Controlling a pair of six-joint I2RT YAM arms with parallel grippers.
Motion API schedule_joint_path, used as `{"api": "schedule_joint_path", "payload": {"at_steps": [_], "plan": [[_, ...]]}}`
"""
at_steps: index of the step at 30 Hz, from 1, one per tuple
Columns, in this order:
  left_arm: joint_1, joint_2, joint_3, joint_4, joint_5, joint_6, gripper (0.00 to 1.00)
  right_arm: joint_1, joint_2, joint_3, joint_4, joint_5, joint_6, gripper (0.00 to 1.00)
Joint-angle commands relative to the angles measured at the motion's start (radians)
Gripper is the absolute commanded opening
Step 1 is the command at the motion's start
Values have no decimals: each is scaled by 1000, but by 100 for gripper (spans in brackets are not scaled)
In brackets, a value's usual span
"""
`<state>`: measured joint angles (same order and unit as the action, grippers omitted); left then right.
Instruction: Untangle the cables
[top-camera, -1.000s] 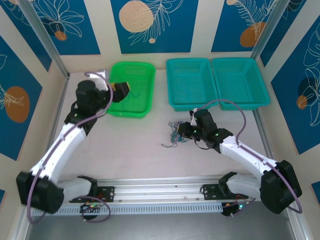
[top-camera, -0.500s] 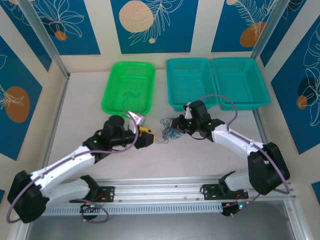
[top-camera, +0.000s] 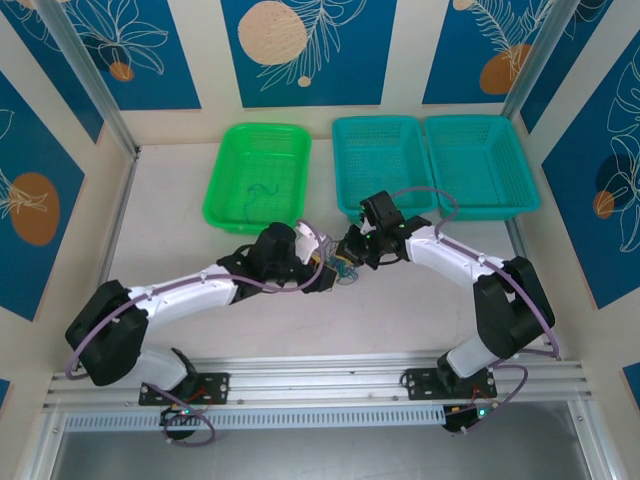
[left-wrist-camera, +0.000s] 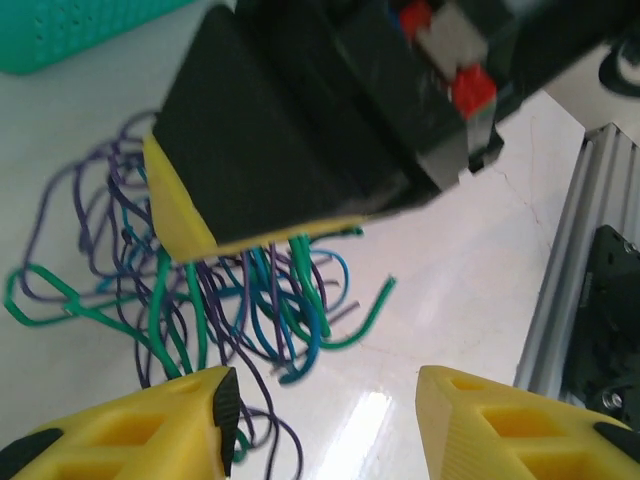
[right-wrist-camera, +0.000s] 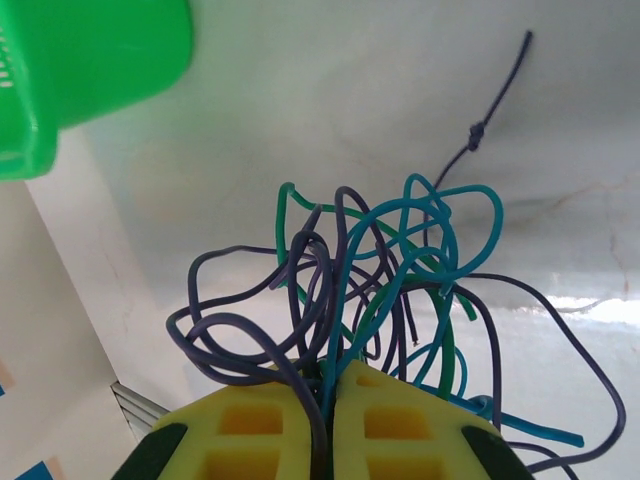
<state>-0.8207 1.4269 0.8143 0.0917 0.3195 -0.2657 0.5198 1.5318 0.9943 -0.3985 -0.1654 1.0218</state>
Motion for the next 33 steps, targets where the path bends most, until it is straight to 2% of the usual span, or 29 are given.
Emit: {"api": "schedule_joint_path", "payload": {"at_steps": [1, 4, 10, 12, 13, 14, 20, 28, 30, 33], "plan": [[-5, 30, 43, 31, -66, 76, 49, 6, 6, 23, -37, -35, 37, 2], [-3, 61, 58, 22, -71, 103, 49, 8, 4, 26, -36, -45, 36, 2], [-5, 125, 82, 28, 49, 115, 40, 9, 2, 36, -36, -52, 43, 3], [-5, 126, 69, 42, 17, 100, 20, 9, 2, 38, -37, -48, 43, 3], [-5, 123, 63, 43, -5, 96, 4, 9, 2, 39, -40, -45, 42, 3], [-5, 116, 56, 42, -30, 89, 0, 9, 4, 40, -44, -41, 41, 3], [-2, 26, -5, 87, -113, 48, 0, -19, 1, 15, -104, 56, 45, 7], [16, -170, -90, 52, -187, 30, 0, -214, -37, -157, -68, 84, 41, 15], [20, -218, -103, 19, -229, 23, 0, -255, -50, -184, -75, 100, 27, 21], [34, -294, -131, -27, -319, -15, 0, -322, -85, -227, -71, 105, 15, 23]]}}
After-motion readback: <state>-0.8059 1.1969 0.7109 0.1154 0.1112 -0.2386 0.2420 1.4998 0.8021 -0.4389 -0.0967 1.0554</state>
